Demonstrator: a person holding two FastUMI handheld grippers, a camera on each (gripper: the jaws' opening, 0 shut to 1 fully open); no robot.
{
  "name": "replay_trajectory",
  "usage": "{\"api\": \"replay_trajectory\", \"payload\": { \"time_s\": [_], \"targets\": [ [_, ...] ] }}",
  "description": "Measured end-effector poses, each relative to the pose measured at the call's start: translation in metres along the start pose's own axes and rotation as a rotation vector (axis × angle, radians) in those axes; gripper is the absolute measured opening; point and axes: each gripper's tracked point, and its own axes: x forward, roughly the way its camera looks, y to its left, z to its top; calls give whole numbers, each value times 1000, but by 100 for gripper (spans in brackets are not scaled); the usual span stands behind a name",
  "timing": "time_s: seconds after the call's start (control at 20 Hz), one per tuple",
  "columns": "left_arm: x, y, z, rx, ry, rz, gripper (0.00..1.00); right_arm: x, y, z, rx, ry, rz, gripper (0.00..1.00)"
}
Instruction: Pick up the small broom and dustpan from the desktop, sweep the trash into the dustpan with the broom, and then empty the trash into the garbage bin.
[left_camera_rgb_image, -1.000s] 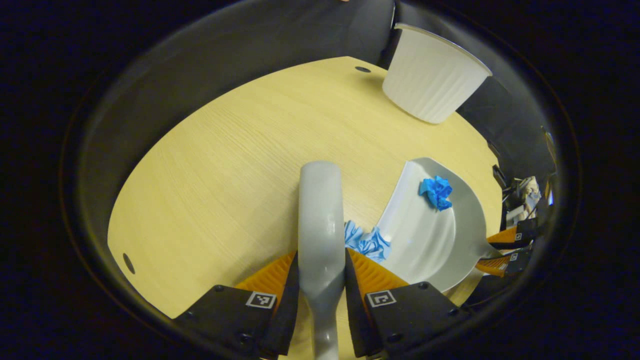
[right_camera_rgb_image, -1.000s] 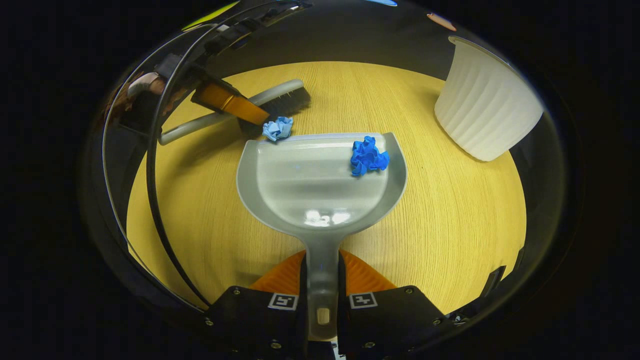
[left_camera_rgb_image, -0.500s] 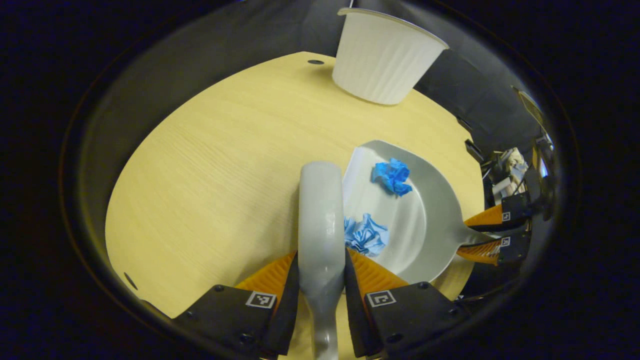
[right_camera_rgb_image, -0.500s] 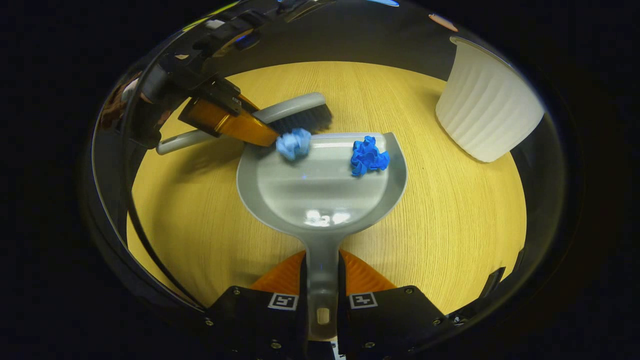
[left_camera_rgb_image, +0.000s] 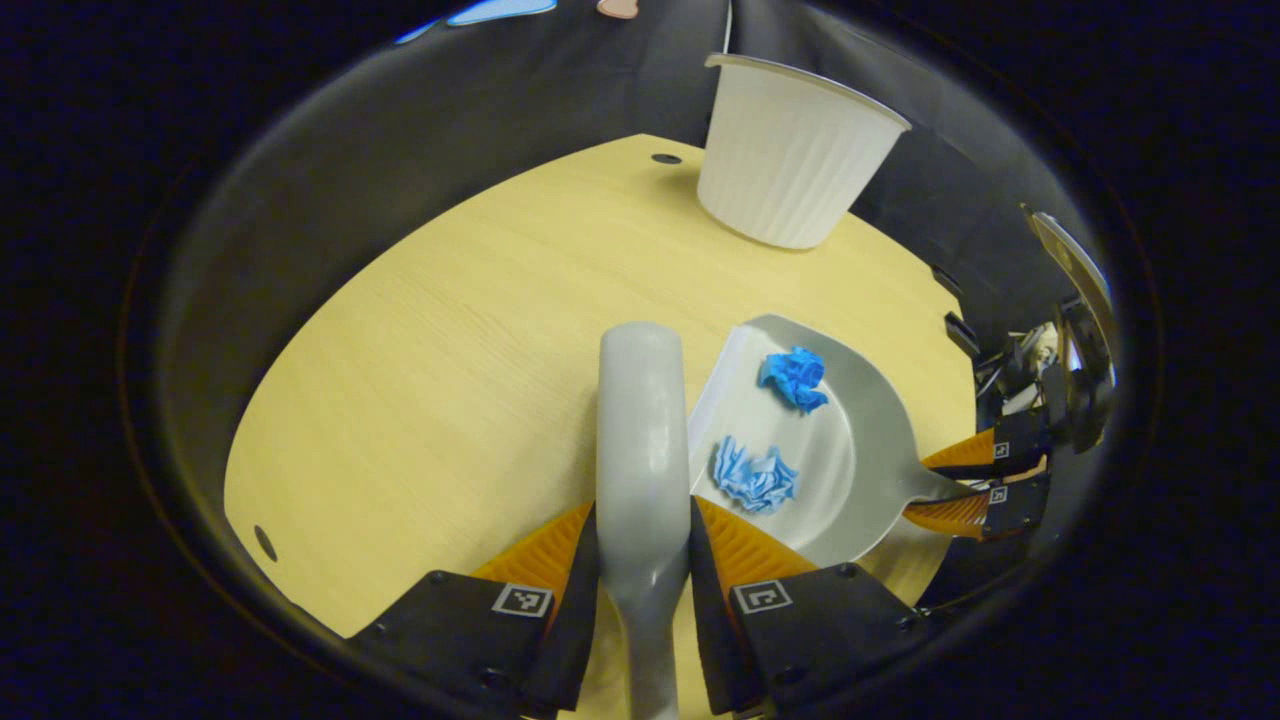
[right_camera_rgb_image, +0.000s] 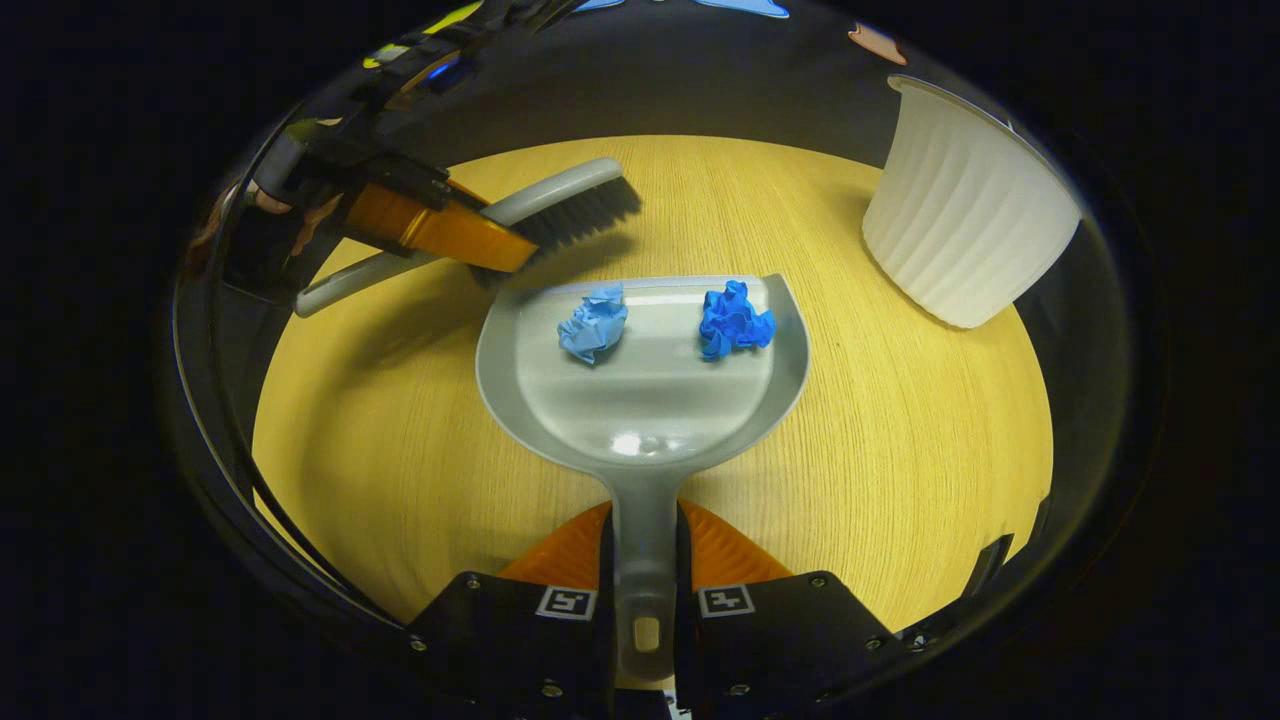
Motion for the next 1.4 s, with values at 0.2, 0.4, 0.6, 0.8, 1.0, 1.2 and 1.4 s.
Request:
{"api": "replay_trajectory", "payload": {
  "time_s": [0.2, 0.4, 0.6, 0.8, 1.0, 1.2, 1.4],
  "targets": [
    [-24, 33, -36, -115, 3, 64, 52, -7, 0, 7, 7, -51, -5, 22],
    [-48, 62, -84, -234, 1, 111, 50, -11, 3, 15, 33, -105, 1, 23],
    [-62, 91, -148, -361, -14, 147, 52, -15, 5, 17, 51, -177, -1, 22],
    [-55, 103, -231, -431, -10, 174, 52, -2, 8, 15, 80, -273, 14, 23],
    [-50, 115, -296, -476, -6, 181, 52, 7, 8, 13, 103, -361, 38, 23],
    [-47, 130, -347, -510, -3, 191, 52, 14, 12, 15, 206, -439, 79, 22],
    [-47, 149, -385, -515, 0, 196, 52, 16, 19, 18, 381, -513, 116, 22]
  ]
}}
